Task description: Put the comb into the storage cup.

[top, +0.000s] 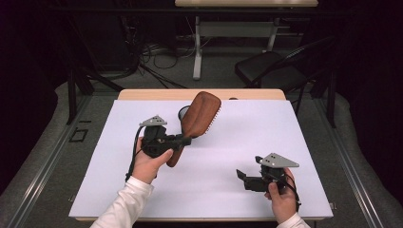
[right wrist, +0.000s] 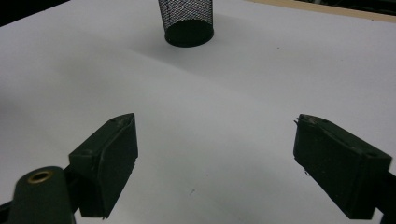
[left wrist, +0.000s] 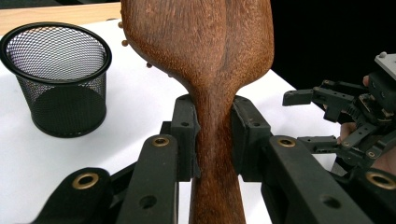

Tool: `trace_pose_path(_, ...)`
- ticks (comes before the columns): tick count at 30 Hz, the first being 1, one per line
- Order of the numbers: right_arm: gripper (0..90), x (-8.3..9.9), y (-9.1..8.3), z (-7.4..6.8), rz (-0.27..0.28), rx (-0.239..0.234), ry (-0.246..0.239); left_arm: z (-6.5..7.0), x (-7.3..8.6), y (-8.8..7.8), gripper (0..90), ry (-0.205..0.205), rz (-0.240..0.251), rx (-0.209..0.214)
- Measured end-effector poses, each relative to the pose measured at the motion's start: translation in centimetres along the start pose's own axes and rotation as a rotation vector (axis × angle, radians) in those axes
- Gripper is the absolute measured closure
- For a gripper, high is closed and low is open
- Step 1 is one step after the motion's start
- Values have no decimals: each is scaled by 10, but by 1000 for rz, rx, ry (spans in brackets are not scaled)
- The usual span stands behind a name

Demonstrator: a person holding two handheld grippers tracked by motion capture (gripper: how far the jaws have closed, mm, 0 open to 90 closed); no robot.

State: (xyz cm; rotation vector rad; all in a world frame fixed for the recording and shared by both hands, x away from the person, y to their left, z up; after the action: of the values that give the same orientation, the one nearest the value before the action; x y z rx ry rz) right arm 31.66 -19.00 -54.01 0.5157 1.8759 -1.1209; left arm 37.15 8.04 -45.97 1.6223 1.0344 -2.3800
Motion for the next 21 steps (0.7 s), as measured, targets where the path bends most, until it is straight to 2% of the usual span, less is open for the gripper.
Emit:
trace_pose_path(7,135,-5,6,-7,-44,-10,-67,0,0,0,730,-4,-2,2)
trace_pose_path(15,134,-12,11,-7,-94,-31,-67,-1,1,-1,730,-6,-5,-1)
trace_pose_path(21,135,-26,8,-7,-113,-33,-92,-2,1,0,730,-10,-2,2)
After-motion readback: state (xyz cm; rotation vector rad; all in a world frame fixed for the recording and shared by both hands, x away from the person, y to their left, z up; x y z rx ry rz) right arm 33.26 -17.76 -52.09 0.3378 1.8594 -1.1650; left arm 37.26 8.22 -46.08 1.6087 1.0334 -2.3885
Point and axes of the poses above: each handheld gripper's, and its own axes: y roughly forward along the jaws, x roughly out of its underside, z roughly to its right, the point moved 6 cm from there along y, roughly forward along the jaws, and after that the axes turned 10 degrees about y, right-handed, at the moved point
